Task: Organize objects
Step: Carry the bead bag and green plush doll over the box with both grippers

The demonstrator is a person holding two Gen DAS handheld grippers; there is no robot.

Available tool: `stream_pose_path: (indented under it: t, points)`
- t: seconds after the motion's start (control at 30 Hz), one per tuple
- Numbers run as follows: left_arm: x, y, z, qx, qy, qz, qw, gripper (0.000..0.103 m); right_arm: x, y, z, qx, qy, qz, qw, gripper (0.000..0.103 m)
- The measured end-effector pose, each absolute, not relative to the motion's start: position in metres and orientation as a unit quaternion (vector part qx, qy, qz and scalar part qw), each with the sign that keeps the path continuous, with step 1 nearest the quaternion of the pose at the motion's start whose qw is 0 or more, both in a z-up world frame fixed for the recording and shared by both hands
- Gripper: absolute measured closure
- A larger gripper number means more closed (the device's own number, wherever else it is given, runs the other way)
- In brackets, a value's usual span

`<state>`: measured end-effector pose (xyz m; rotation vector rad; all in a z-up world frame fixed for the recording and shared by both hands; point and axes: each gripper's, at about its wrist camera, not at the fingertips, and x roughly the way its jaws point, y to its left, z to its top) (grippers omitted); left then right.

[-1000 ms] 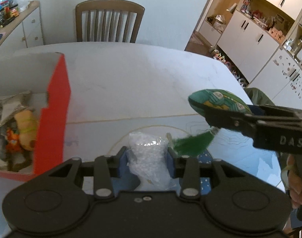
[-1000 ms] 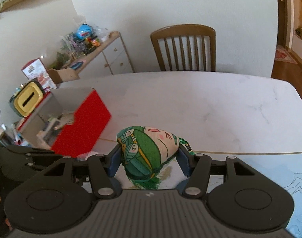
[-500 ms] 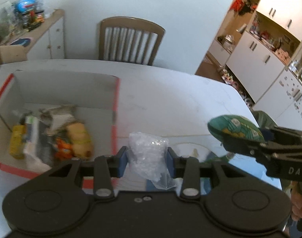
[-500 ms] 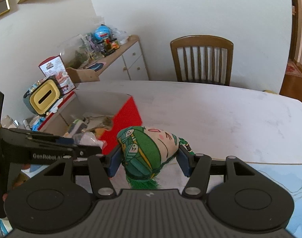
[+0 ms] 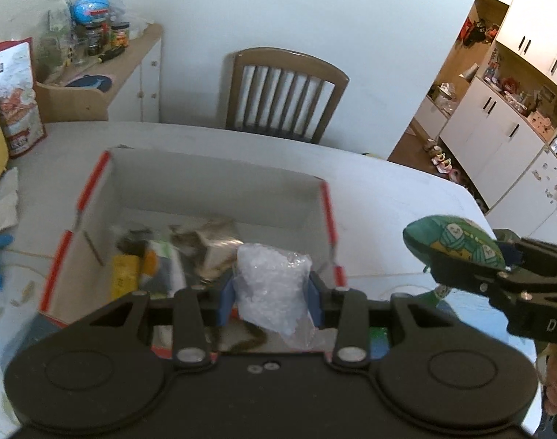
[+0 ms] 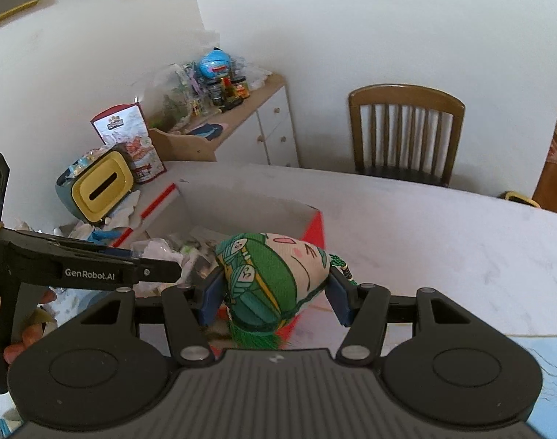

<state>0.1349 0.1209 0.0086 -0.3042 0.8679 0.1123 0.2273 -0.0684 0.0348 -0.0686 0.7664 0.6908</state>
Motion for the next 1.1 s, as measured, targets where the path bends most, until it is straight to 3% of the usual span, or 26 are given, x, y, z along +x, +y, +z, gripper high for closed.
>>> stream_pose_path:
  t: [0.6,1.1]
  points:
    - [0.154,0.218,-0.031,-0.136,0.439,0.083,0.884,0.065,0.254,0.043,0.004,-0.060,0.378,0.320,0.867,0.045]
    - [0.182,0.219,-0.071,-0.067,0.467,0.061,0.880,0.064,0.247,0.075,-0.068,-0.114,0.428,0.328,0.834,0.044]
